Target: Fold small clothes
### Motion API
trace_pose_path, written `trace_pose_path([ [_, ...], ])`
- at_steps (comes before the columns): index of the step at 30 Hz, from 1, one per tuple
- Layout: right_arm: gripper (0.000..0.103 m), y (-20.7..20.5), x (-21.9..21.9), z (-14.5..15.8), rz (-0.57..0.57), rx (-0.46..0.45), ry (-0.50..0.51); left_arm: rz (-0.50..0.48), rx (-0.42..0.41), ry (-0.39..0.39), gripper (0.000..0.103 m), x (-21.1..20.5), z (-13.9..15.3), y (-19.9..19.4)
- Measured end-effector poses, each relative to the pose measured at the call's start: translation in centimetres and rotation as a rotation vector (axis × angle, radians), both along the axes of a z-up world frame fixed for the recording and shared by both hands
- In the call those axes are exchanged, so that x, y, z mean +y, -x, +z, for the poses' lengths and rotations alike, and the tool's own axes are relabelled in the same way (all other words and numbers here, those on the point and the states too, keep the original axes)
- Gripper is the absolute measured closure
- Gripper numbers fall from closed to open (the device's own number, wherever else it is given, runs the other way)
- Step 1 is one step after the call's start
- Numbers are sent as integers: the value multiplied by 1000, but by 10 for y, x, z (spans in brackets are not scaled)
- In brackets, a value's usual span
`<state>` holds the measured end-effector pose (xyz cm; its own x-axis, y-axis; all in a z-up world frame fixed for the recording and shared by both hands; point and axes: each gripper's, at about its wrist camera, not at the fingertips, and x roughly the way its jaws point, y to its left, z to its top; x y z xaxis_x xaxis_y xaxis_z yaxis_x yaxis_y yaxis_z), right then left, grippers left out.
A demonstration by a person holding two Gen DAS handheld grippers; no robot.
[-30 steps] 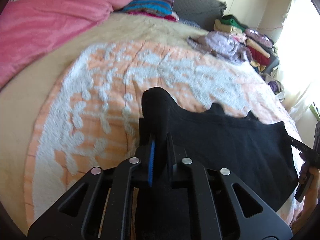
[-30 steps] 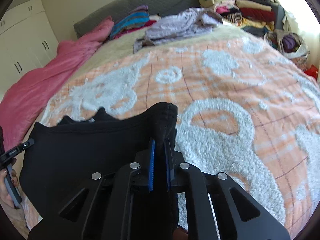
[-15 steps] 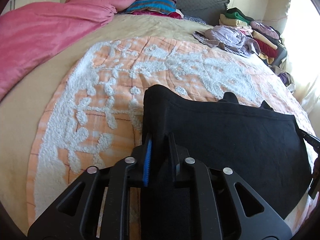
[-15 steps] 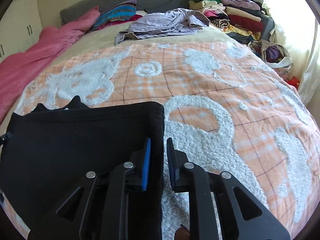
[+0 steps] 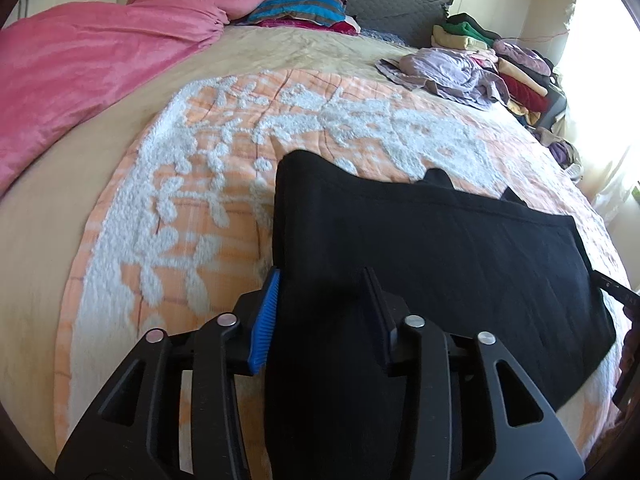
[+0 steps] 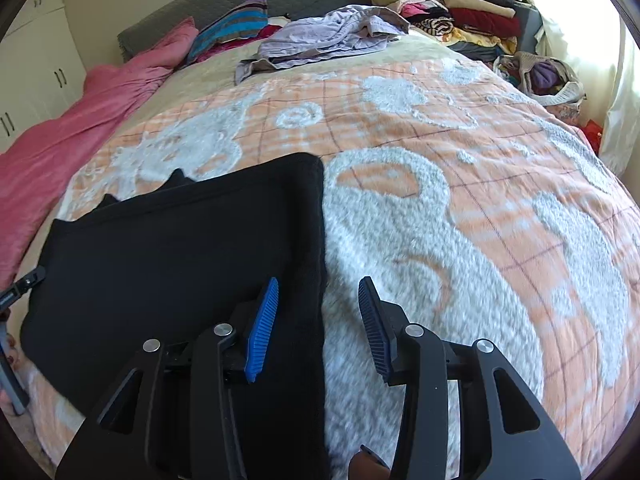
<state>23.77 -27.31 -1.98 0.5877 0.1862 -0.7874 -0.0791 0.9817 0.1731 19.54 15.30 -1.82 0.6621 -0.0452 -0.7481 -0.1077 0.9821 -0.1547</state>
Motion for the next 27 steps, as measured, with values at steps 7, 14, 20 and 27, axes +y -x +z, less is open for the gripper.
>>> trace_pose_path([
  [7, 57, 29, -1, -1, 21, 20, -61, -5, 44, 70, 60, 5, -2, 28],
  [14, 57, 61, -11, -8, 37, 52, -170, 2, 59, 188, 52, 13, -6, 57],
  [20, 75, 72, -24, -10, 38, 60, -286, -6, 56, 284, 52, 14, -10, 69],
  [27, 92, 81, -29, 3, 23, 18, -288, -14, 47, 324, 88, 14, -9, 79],
])
